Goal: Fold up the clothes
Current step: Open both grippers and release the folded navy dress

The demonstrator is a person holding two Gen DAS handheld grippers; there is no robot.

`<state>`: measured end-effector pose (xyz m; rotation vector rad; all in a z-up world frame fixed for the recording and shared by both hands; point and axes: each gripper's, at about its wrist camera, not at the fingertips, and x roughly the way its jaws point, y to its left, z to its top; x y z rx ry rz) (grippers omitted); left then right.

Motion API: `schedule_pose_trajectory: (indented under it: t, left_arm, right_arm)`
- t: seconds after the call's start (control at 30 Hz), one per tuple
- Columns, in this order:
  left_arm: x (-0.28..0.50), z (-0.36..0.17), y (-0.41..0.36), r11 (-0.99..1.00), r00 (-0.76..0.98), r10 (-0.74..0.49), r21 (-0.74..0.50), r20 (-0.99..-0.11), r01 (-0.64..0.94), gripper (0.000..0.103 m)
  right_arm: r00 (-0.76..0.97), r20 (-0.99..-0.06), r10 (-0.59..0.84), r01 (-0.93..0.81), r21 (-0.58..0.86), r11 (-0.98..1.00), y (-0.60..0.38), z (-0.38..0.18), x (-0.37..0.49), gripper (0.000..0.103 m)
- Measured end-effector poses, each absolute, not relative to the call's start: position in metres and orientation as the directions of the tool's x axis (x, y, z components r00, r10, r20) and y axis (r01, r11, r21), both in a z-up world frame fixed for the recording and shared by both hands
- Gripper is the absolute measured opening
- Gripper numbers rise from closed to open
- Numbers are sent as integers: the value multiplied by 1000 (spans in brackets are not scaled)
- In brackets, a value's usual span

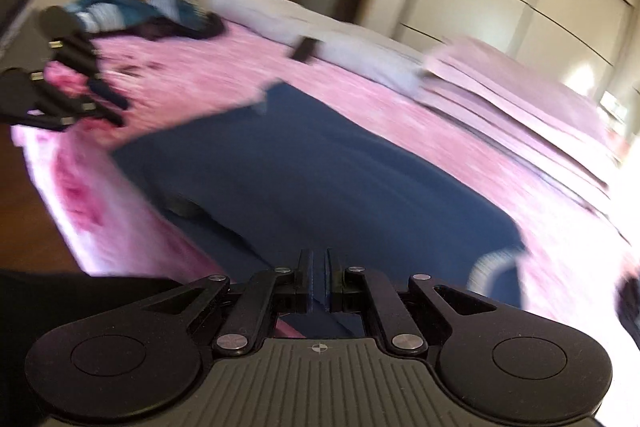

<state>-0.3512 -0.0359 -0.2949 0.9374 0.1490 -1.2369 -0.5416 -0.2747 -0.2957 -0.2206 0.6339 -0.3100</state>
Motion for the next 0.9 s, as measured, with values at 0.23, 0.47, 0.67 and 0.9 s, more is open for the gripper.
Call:
schedule_pose_trajectory:
  t: [0.23, 0.47, 0.67, 0.9]
  left_arm:
    - [-329, -292, -21, 61, 417, -736, 561, -534, 826, 21]
    - [-321, -300, -20, 21, 393, -744, 569, -540, 822, 24]
    - [-314, -306, -23, -32, 358, -753, 575, -551, 818, 28]
    - [-305, -313, -33, -108, 305, -767, 583, -564, 805, 33]
  right_arm:
    - [799, -535, -273, 112, -314, 943, -242, -299, -491, 86]
    - [811, -552, -194, -54, -400, 915, -203, -320, -442, 88]
    - [766, -608, -211, -211, -547, 810, -180, -359, -403, 88]
    - [772, -601, -207, -133, -471, 872, -208, -352, -392, 36]
